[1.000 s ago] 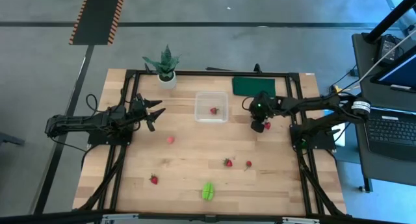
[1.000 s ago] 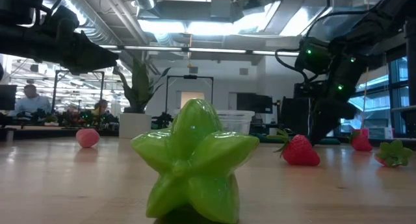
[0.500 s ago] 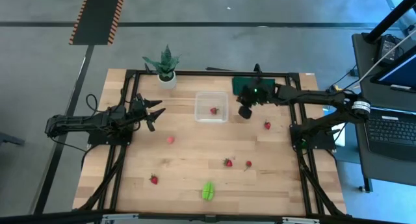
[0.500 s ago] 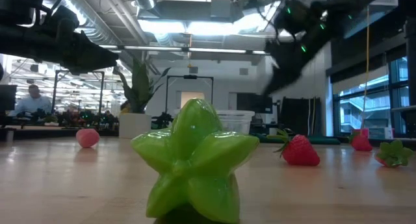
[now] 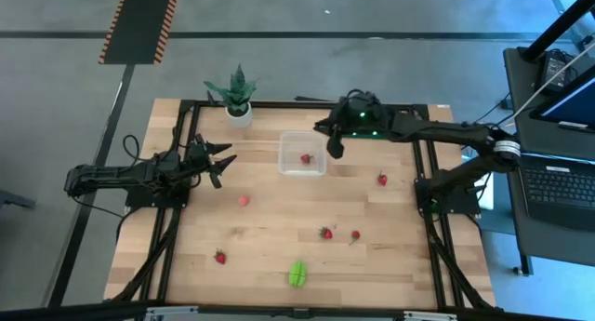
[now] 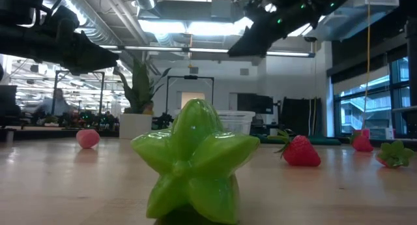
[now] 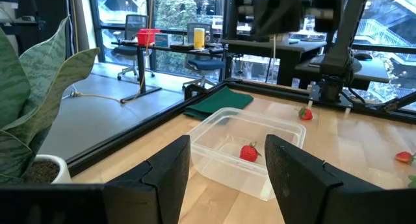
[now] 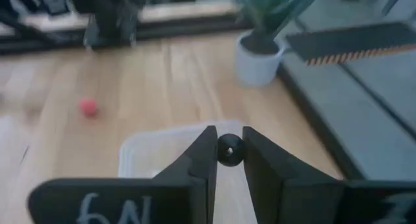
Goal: Pick and placing Produce into tupperware
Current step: Put the blueberry in the transparent container
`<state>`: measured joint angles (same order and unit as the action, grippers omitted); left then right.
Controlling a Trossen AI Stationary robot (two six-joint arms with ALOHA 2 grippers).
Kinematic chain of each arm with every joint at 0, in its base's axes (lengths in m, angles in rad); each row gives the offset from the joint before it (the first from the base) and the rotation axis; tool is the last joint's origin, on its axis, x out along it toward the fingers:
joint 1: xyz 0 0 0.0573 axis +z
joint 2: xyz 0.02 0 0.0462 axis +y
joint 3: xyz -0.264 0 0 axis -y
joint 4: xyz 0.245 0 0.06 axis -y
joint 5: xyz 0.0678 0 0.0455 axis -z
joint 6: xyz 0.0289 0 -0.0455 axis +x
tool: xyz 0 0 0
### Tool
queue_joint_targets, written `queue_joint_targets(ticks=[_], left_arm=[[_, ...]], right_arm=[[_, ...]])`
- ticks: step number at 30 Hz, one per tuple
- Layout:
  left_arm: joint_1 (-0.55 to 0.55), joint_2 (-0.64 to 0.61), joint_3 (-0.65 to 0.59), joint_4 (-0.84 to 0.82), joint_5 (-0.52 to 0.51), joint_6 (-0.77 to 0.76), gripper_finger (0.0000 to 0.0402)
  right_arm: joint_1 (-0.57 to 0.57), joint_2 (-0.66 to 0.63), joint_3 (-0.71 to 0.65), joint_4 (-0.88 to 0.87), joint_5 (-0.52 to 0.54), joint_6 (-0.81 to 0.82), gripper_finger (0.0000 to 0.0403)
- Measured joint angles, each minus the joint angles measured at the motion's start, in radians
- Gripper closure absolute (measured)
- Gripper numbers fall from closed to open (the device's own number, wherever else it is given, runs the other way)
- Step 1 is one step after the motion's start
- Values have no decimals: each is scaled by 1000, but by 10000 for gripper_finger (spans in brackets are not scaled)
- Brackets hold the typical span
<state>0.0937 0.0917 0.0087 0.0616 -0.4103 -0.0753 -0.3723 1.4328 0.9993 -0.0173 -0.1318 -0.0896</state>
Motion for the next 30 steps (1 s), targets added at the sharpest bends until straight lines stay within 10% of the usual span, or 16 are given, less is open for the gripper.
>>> queue_joint_targets(ticks=[15,30], left_arm=[[0,0,0,0,0,-1,209],[0,0,0,0,0,0,209]], right_arm=[[79,316,-1,67,-3,5,331],[81,334,-1,66,-1,34,327]])
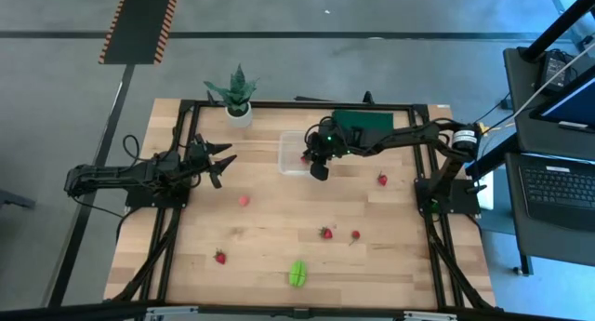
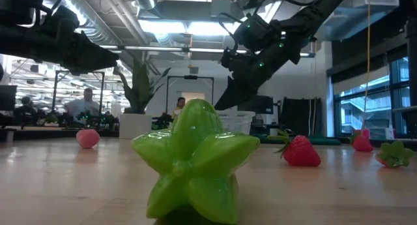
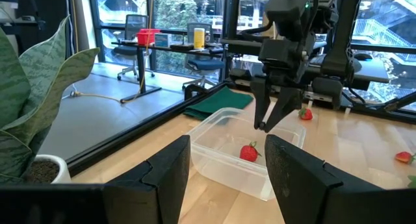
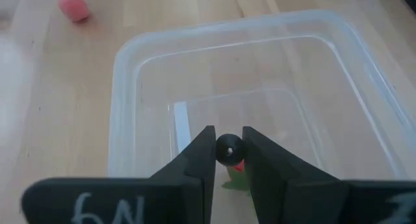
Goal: Pick and placing Produce into tupperware
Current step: Put the blueberry in the transparent container
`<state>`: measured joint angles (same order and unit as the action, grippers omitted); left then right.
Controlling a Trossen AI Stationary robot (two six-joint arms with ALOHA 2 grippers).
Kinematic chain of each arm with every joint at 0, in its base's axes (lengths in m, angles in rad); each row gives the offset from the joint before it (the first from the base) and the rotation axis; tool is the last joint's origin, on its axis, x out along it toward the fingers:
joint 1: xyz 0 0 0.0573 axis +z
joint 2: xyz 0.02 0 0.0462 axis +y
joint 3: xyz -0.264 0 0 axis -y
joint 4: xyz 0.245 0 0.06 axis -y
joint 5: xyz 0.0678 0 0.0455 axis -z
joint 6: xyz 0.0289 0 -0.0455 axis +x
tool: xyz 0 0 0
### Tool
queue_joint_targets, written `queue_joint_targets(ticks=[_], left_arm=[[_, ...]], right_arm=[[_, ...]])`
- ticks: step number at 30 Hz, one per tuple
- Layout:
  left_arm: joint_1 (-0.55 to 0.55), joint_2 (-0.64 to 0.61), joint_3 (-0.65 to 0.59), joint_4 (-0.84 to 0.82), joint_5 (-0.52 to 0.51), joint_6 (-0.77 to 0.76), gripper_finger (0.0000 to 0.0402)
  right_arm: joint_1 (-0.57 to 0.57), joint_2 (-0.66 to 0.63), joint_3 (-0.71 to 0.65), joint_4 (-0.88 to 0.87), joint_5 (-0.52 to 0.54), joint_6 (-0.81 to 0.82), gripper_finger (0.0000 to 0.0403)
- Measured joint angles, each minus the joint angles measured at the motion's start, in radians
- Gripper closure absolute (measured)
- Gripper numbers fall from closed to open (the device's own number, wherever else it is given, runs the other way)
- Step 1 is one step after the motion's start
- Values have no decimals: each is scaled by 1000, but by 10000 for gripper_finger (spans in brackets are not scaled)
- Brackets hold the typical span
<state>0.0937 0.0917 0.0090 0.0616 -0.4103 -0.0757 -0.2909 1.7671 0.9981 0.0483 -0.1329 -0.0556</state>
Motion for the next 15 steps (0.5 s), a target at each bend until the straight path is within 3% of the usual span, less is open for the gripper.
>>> queue_joint_targets(ticks=[15], left_arm=[[0,0,0,0,0,0,209]], right_arm=[[0,-1,0,0,0,-7,326]])
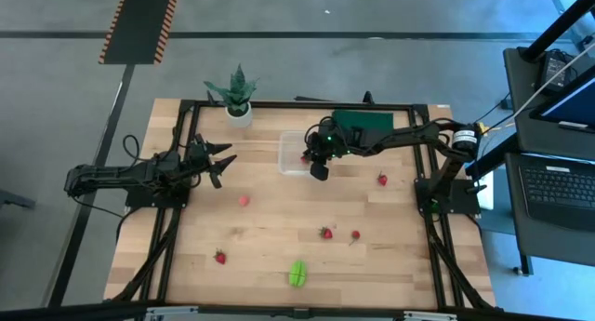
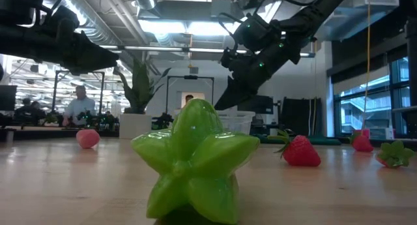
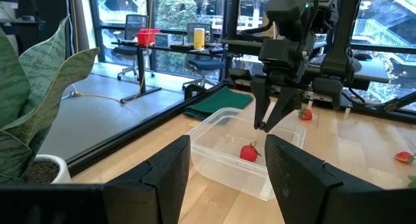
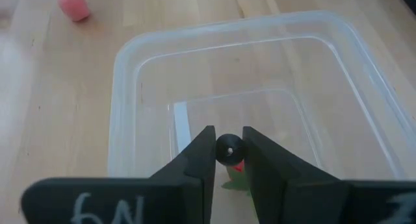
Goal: Pick and placing Produce into tupperware
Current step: Put the blueberry in the transparent container, then put the strawberry into the transparent container
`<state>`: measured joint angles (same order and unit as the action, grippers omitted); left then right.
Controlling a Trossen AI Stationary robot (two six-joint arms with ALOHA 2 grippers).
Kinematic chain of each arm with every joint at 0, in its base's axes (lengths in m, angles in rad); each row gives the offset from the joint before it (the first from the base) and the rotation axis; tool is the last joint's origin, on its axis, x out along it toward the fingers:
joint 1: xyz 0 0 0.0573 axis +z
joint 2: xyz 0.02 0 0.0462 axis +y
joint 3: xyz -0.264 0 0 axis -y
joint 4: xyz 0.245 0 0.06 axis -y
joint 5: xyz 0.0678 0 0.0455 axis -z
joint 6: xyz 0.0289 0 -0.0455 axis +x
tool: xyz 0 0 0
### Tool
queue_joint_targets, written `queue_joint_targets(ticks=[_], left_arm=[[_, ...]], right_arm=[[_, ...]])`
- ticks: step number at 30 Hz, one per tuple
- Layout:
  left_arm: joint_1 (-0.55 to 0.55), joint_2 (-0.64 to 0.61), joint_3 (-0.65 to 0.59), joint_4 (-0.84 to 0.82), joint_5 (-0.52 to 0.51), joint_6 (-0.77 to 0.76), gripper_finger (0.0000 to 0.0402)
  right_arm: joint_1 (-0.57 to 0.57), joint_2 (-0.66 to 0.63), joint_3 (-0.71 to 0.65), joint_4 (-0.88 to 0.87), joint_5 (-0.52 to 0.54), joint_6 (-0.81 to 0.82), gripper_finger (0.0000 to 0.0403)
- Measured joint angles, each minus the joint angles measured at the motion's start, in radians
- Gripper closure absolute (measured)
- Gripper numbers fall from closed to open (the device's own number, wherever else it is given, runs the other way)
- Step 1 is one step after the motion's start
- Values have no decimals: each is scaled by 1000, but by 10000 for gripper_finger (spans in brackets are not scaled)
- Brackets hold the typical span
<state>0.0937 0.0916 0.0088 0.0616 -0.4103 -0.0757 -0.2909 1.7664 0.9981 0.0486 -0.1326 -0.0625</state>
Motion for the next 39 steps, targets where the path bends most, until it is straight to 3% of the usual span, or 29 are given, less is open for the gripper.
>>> queue_joint_targets(ticks=[24,39], left_arm=[[0,0,0,0,0,0,209],[0,0,0,0,0,-1,209]], right_arm=[[-2,0,-5,-95,61,7,325],[-2,0,0,-125,61,31,260]])
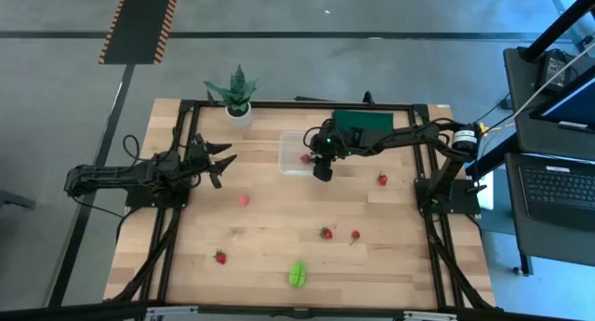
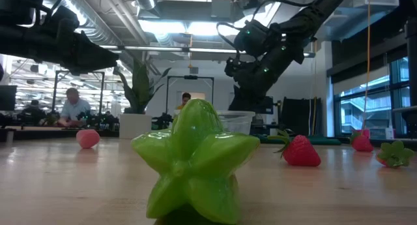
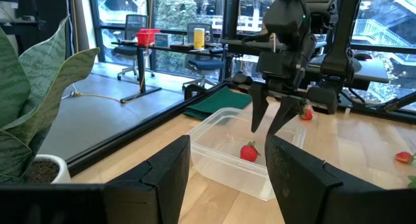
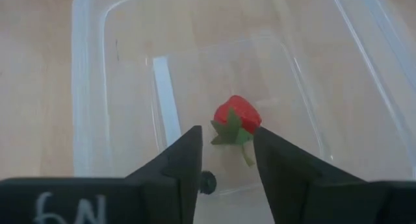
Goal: Pick and placing Produce into tupperware
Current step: Put the strawberry into the transparent container
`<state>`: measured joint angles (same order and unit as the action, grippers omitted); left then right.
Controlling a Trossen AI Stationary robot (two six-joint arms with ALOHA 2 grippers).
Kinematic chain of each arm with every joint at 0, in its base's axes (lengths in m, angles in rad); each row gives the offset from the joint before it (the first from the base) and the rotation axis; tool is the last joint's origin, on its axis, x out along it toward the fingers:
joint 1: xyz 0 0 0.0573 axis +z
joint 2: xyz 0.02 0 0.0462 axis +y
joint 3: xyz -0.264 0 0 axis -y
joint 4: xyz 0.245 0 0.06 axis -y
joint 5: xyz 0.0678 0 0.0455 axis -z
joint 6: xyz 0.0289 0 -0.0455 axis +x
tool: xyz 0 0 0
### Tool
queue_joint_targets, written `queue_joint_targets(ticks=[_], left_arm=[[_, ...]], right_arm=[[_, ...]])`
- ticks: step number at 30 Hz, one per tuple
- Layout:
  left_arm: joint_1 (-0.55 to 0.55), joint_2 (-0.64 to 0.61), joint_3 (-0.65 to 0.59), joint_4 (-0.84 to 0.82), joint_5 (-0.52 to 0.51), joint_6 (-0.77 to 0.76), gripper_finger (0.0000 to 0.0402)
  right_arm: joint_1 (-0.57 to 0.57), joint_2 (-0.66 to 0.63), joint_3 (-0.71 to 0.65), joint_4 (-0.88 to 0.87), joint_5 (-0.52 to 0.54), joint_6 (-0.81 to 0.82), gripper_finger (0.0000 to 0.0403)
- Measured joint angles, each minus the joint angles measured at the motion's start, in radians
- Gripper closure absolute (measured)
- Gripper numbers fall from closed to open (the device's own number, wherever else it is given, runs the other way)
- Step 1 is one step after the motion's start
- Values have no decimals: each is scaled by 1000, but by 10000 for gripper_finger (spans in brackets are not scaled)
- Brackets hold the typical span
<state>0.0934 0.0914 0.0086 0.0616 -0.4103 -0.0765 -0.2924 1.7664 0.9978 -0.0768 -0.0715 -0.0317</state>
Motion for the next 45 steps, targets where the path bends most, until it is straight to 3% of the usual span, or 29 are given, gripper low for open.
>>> queue_joint_targets(ticks=[4,10,17,21,24,33,37,45], left_arm=[[0,0,0,0,0,0,209],[0,0,0,0,0,0,209],[0,0,0,0,0,0,209],[0,0,0,0,0,0,209],[0,0,0,0,0,0,209],[0,0,0,0,0,1,209],[0,0,0,0,0,1,209],[0,0,0,0,0,1,209]], right_arm=[[0,-57,65,-12,-11,1,258],[-6,-273,140,-121,-16,-29,257],[-27,-506,142,-533,55,117,257],[-14,-547,142,-812,161,348,257],[-4,-551,142,-976,169,370,257],[31,-552,141,-1098,167,452,252],[29,-562,83,-1108,166,478,211],[12,-622,-212,-1075,164,692,80]])
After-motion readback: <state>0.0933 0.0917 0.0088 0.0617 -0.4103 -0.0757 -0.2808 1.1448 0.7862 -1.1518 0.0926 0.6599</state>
